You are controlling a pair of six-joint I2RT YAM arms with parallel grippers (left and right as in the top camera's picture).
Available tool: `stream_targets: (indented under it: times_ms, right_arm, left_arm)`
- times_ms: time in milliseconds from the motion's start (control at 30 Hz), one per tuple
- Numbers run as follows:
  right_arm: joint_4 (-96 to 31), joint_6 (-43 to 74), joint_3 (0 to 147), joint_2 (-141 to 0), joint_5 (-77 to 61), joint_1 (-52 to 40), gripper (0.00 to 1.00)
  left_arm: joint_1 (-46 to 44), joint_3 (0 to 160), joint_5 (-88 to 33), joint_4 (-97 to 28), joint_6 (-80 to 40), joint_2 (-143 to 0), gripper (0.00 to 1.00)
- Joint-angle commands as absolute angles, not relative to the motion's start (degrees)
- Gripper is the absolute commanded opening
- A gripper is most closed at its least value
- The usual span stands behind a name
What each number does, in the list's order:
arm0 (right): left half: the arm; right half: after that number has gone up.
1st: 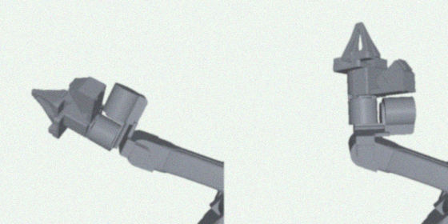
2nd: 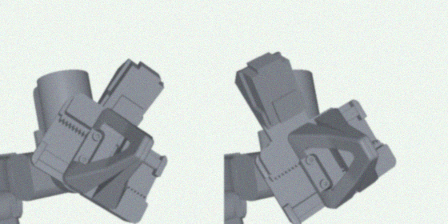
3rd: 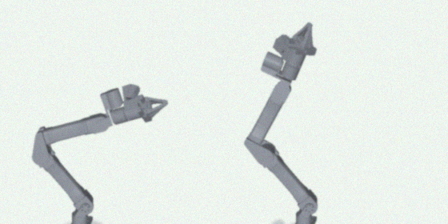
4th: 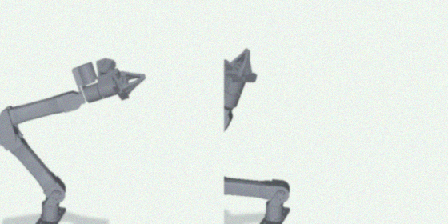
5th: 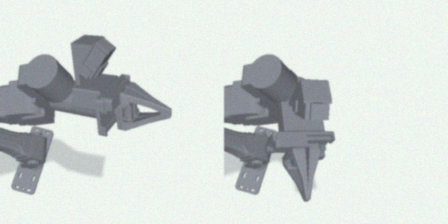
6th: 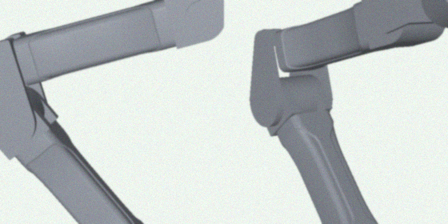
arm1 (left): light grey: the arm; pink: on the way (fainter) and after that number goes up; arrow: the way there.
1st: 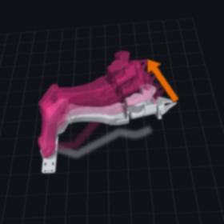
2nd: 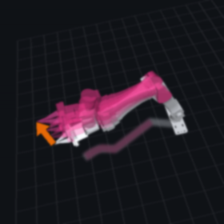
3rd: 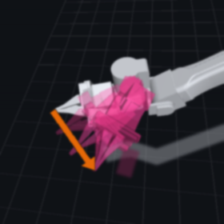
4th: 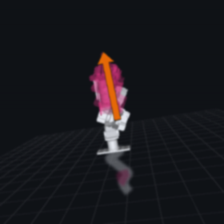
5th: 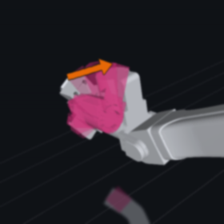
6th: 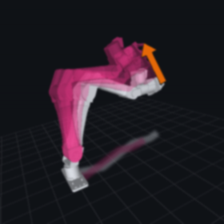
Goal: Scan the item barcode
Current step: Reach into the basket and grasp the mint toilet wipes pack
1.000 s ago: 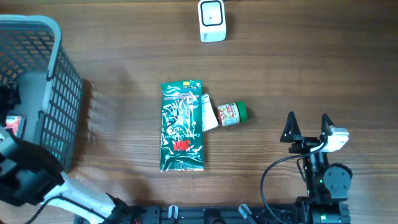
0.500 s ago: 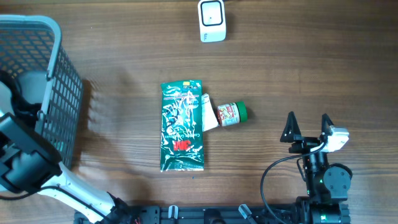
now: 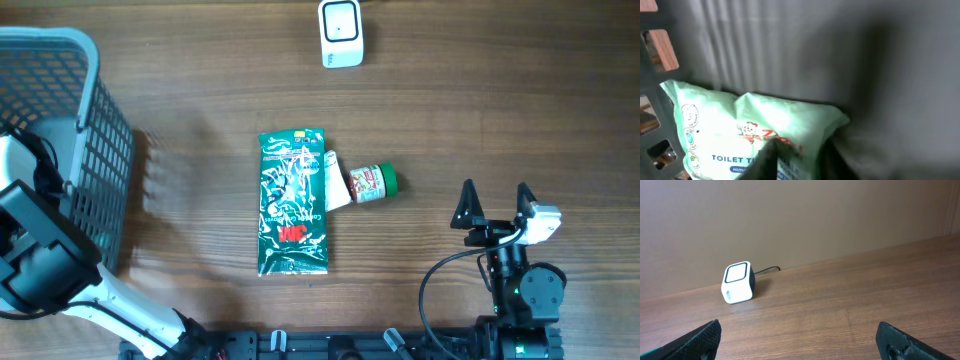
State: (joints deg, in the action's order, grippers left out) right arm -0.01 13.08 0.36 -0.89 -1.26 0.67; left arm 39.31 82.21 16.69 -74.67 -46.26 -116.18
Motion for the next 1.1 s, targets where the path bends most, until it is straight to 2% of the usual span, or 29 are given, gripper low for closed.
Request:
stream_targets:
  times_ms: [0,133,367,600,633,667,700,733,767,1067]
  right_arm:
    - [0.2,12.0,0.3,-0.6,-1.5,0.4,1.00]
    - [0.2,12.0,0.3,-0.6,-1.5,0.4,1.00]
    - [0.2,12.0,0.3,-0.6,-1.5,0.4,1.00]
    - [0.2,12.0,0.3,-0.6,-1.5,0.4,1.00]
    - [0.2,12.1,0.3,-0.6,-1.5,0.4,1.00]
    - [0.2,12.0,0.3,-0.6,-1.5,0.4,1.00]
    - [0.2,12.0,0.3,-0.6,-1.5,0.4,1.00]
    - [0.2,12.0,0.3,-0.6,-1.5,0.4,1.00]
    - [0.2,12.0,0.3,-0.6,-1.5,0.4,1.00]
    - [0.2,12.1,0.3,-0.6,-1.5,0.4,1.00]
  left_arm:
    - [39.3,80.7,16.4,-75.9,-47.2,-117.9,0.04]
    - [39.3,85.3,17.3,-78.9,-46.9,-117.9,0.04]
    - [39.3,107.4,15.7,-89.7,-46.7,-117.9,0.04]
    - [39.3,108.3,15.0,-88.6,-46.7,-117.9,0.04]
    - [39.3,108.3,15.0,-88.6,-46.8,-117.9,0.12]
    - [39.3,108.1,15.1,-88.6,-46.7,-117.9,0.42]
    - [39.3,107.5,15.1,-88.6,-46.7,-117.9,0.66]
    - [39.2,106.8,15.1,-88.5,-46.7,-117.9,0.97]
    - [39.2,105.9,15.1,-88.1,-46.7,-117.9,1.00]
    - [39.2,92.4,15.0,-72.3,-46.8,-118.0,1.00]
